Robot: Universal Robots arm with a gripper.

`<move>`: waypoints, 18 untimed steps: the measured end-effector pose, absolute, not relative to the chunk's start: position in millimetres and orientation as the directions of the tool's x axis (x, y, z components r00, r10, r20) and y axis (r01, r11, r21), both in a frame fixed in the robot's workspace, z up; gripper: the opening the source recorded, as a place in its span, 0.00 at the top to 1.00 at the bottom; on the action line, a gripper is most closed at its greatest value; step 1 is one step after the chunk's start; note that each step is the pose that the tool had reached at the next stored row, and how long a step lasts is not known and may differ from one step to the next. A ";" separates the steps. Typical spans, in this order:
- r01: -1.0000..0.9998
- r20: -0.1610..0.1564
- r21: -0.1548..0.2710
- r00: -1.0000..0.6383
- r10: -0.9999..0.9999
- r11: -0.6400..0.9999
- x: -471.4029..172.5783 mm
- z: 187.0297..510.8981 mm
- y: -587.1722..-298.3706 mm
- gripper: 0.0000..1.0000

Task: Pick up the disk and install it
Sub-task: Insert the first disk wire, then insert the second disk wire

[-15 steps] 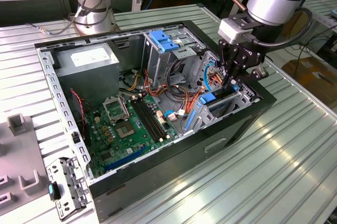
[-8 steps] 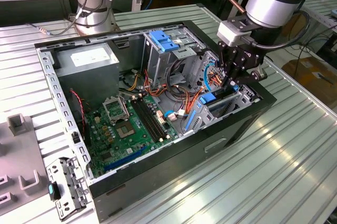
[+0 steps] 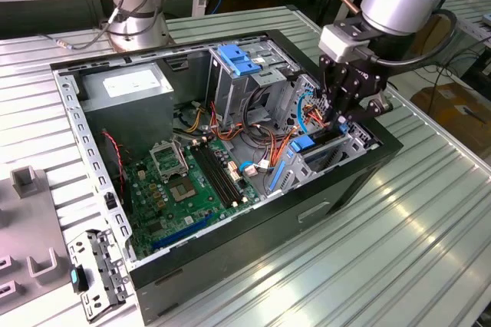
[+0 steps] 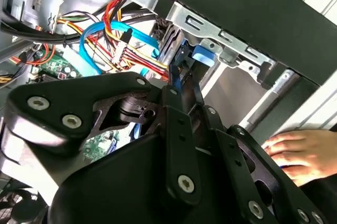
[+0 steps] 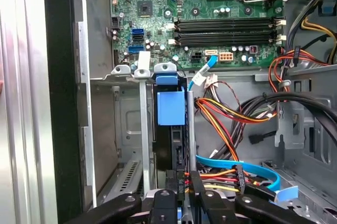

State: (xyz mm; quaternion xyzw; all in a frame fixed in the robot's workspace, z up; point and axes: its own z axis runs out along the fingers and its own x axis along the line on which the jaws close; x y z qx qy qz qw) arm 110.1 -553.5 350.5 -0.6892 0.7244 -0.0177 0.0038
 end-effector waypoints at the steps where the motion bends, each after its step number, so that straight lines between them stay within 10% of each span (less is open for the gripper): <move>1: -0.998 0.019 -0.031 -0.050 -0.999 0.049 110.1 354.3 -553.5 0.76; 18: -0.998 0.019 -0.031 -0.050 -0.999 0.049 110.1 356.5 -553.5 0.89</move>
